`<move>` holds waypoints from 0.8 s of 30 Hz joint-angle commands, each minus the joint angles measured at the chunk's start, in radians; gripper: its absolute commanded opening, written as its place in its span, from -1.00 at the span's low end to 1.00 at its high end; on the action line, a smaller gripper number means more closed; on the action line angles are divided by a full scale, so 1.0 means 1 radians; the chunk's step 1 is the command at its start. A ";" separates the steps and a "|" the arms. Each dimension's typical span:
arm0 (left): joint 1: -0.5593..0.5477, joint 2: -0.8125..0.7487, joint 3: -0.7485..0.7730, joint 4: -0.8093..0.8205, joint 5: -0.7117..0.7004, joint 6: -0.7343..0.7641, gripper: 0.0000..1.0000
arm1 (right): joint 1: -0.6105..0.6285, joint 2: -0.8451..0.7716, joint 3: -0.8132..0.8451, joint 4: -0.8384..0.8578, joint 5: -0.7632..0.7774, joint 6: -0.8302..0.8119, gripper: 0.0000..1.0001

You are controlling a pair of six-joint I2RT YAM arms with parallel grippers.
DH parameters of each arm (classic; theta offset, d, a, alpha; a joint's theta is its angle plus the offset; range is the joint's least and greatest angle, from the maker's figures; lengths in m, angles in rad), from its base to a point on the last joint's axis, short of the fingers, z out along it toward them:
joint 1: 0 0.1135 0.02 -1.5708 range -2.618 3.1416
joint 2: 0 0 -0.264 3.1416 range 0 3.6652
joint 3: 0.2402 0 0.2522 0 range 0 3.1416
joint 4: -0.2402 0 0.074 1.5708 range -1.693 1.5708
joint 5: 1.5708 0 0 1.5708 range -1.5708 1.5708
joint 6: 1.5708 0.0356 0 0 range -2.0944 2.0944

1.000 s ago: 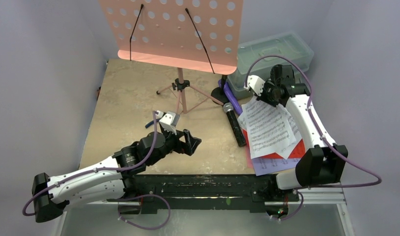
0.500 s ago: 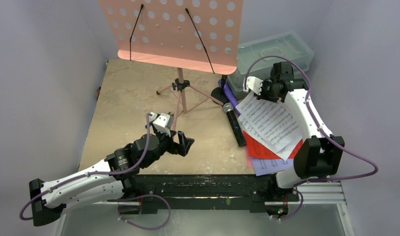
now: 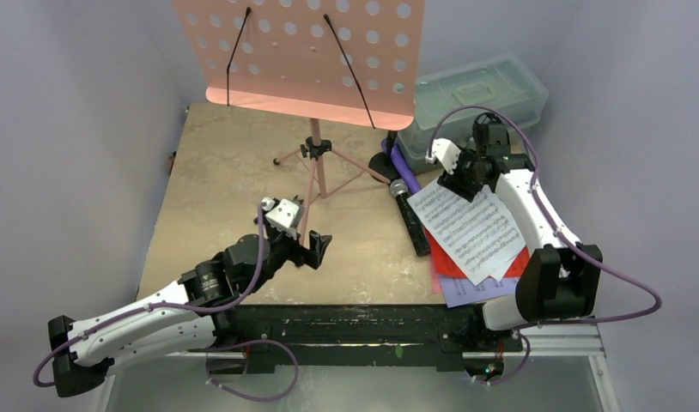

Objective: Pack up the instrument practice props
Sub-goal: Place the sheet music at the center of the board.

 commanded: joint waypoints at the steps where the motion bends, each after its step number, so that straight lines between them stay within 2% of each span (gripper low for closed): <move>1: 0.005 0.000 -0.028 0.182 -0.030 0.195 0.86 | -0.004 -0.130 -0.033 0.076 -0.070 0.179 0.28; 5: 0.005 0.006 -0.078 0.330 -0.037 0.286 0.87 | -0.004 -0.220 -0.071 0.057 -0.204 0.241 0.40; 10: 0.029 0.025 -0.138 0.492 -0.044 0.346 0.89 | -0.003 -0.307 -0.147 0.043 -0.460 0.310 0.49; 15: 0.140 0.058 -0.149 0.553 0.030 0.285 0.88 | -0.003 -0.371 -0.258 0.072 -0.715 0.332 0.58; 20: 0.244 0.097 -0.151 0.588 0.118 0.213 0.88 | -0.004 -0.418 -0.313 0.063 -0.838 0.290 0.66; 24: 0.347 0.152 -0.132 0.604 0.244 0.138 0.82 | -0.006 -0.426 -0.333 0.026 -0.933 0.207 0.68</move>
